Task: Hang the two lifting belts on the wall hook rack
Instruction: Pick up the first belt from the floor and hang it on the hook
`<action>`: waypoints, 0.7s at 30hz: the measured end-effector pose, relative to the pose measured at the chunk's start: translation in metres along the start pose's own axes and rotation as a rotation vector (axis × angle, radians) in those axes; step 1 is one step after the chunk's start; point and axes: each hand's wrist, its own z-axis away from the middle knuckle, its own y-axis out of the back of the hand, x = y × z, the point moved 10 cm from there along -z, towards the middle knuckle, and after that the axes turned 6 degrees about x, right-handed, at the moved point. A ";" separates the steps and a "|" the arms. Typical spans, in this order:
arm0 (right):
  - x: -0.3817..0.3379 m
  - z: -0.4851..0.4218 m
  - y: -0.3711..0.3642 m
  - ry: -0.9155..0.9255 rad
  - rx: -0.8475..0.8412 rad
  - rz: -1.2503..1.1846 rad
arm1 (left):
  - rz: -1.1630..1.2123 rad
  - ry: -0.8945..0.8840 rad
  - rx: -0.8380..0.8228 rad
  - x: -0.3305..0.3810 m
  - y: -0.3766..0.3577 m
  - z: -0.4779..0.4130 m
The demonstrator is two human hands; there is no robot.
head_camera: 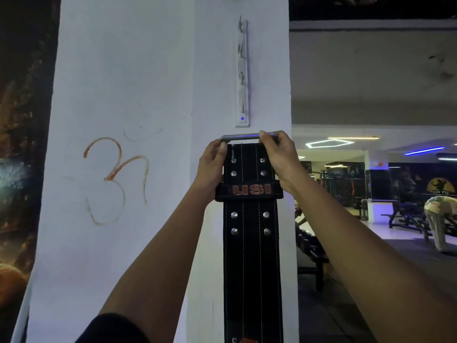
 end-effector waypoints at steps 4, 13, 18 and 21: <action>0.003 -0.015 -0.008 0.008 -0.089 0.086 | 0.028 -0.056 0.062 0.003 -0.001 -0.022; 0.002 -0.046 -0.005 -0.085 0.079 -0.078 | 0.109 0.010 0.150 0.009 -0.012 -0.060; -0.008 -0.071 -0.004 -0.112 0.178 -0.195 | 0.107 0.021 0.179 0.022 -0.016 -0.088; -0.010 -0.088 -0.009 -0.122 0.209 -0.206 | 0.105 0.035 0.197 0.022 -0.016 -0.105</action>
